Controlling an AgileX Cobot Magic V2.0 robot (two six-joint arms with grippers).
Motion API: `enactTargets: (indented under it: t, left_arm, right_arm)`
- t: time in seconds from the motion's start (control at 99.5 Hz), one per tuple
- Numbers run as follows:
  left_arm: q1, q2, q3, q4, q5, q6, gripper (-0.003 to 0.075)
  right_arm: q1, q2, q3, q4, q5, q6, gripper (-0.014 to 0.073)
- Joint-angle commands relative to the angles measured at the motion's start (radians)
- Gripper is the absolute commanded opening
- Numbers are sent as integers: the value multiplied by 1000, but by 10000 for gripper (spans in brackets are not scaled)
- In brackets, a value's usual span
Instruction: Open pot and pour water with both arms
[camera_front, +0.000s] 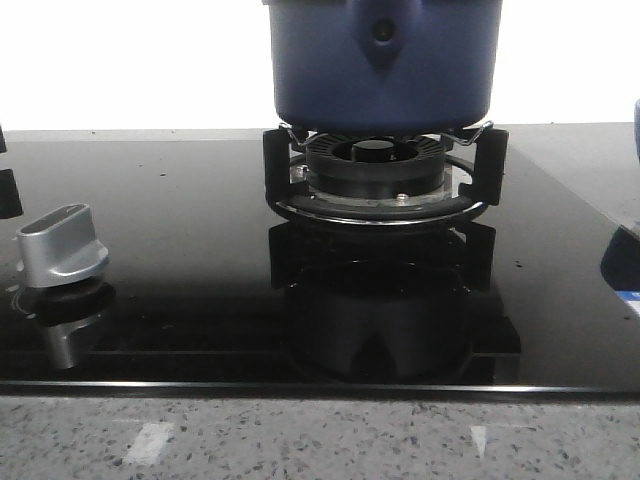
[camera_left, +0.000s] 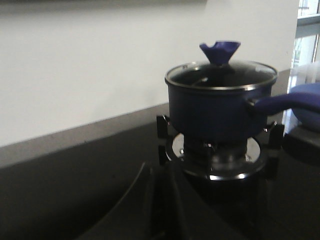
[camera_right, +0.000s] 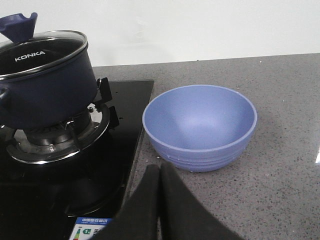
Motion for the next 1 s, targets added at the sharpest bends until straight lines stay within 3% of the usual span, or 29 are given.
enactTargets:
  t: [0.0,0.08,0.261,0.382,0.442,0.844,0.995]
  left_arm:
    - [4,-15,-8,441,9,-481,-20]
    - [23,-64,25,601,-4,-681,-20]
    - [80,-227,147,690,-100,-755,-20]
    - [124,-357,221,927,-107,-1034,-20]
    - [143,-402,253,1004,-107,-1111,-20]
    - [218,-440,410,950,-102,-1118,-20]
    - [220,-440,408,943,20,-1118,-20]
  right_arm:
    - [0,17,-19,-4,-73,-9,-69]
    - [0,17,-19,-4,-73,-9,-69]
    - [0,17,-19,-4,-73,-9,-69]
    - [0,17,-19,-4,-73,-9,-69]
    - [0,17,-19,-4,-73,-9,-69]
    - [0,17,-19,-4,-73,-9,-69]
    - [0,17,-19,-4,-73,-9,-69]
